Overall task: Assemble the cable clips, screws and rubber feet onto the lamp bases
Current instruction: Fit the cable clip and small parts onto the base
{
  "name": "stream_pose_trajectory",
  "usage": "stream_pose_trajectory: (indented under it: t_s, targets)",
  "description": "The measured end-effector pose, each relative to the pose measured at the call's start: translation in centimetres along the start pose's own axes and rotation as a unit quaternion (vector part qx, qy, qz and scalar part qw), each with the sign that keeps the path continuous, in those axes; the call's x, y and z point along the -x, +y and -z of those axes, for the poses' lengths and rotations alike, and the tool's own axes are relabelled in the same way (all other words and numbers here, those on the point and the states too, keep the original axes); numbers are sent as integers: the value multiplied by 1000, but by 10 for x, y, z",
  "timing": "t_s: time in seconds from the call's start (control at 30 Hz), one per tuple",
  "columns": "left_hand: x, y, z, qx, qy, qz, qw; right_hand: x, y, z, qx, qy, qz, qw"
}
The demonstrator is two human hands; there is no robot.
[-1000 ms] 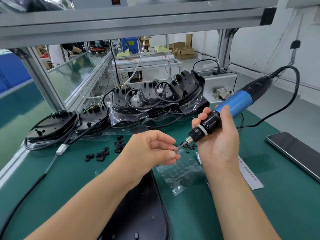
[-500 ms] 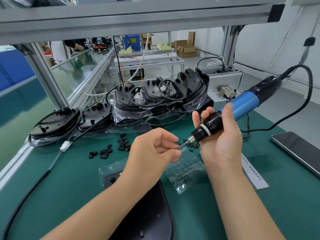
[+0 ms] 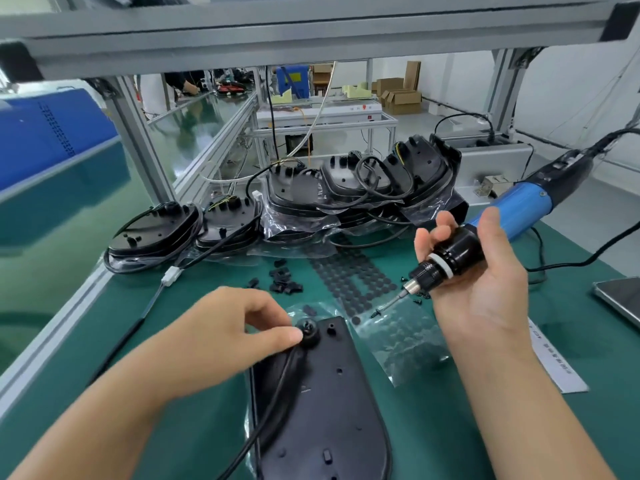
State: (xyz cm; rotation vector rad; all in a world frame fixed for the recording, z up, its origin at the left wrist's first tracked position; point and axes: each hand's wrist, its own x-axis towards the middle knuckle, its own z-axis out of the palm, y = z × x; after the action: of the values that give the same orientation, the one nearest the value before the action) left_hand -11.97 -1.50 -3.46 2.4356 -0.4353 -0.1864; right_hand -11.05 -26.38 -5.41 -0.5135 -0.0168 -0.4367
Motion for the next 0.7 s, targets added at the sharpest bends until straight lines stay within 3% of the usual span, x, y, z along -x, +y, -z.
stream_pose_trajectory:
  t_s: [0.17, 0.33, 0.53, 0.7]
  targets:
    - [7, -11, -2, 113, -24, 40, 993, 8, 15, -13, 56, -55, -11, 997]
    - [7, -8, -12, -11, 16, 11, 1000, 7, 34, -39, 107, -110, -18, 988]
    - [-2, -16, -1, 94, 6, 7, 996, 5, 54, -65, 158, -162, -32, 974]
    - [-8, -27, -1, 157, -13, 25, 987, 13, 69, -63, 175, -157, -42, 971]
